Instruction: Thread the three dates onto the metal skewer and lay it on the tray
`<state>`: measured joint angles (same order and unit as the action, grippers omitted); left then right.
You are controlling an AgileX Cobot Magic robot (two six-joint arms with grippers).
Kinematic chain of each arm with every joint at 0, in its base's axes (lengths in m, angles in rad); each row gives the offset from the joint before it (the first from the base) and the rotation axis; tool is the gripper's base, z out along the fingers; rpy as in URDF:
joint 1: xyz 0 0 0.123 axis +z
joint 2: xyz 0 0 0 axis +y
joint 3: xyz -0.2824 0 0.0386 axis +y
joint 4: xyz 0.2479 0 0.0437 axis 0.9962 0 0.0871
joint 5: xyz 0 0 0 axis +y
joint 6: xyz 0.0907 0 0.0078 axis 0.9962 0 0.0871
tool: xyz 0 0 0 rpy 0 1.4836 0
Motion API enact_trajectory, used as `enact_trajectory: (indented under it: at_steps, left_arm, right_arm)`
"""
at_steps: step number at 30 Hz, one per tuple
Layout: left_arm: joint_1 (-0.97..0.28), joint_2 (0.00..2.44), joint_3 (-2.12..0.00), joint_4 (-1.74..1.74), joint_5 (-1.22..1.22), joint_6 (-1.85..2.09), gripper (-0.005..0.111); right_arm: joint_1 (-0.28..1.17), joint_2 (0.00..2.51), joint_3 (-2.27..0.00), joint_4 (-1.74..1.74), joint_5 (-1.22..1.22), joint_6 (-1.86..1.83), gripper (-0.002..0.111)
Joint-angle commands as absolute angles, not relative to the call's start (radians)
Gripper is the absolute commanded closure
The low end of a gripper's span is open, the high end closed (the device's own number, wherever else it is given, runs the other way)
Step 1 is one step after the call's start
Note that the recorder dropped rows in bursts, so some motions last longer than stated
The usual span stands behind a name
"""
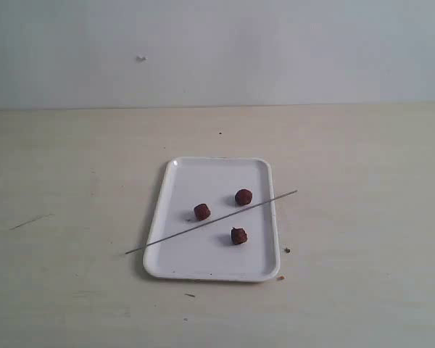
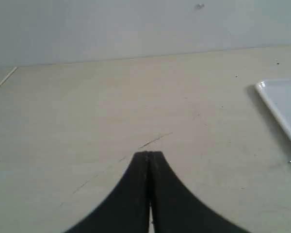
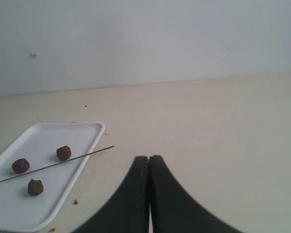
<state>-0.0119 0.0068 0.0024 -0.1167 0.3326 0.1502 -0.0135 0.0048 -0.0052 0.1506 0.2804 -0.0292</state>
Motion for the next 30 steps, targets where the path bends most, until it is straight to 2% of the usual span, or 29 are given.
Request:
enact_trajectory:
  at_steps: [1,15,17,21,30]
  left_arm:
    - [-0.011,0.0,0.0,-0.114,0.328,0.146,0.107]
    - [-0.011,0.0,0.0,-0.111,0.319,0.169,0.107]
    - [-0.011,0.0,0.0,-0.13,0.277,0.175,0.107]
    - [-0.011,0.0,0.0,-0.443,0.111,0.158,0.107]
    - [-0.011,0.0,0.0,-0.499,-0.062,0.008,0.107]
  right_arm:
    - [-0.018,0.0,0.0,0.151,0.263,-0.033,0.108]
    - [-0.018,0.0,0.0,0.151,0.263,-0.033,0.108]
    - [-0.018,0.0,0.0,0.151,0.263,-0.033,0.108]
    - [-0.018,0.0,0.0,0.151,0.263,-0.033,0.108]
    - [-0.018,0.0,0.0,0.151,0.263,-0.033,0.108]
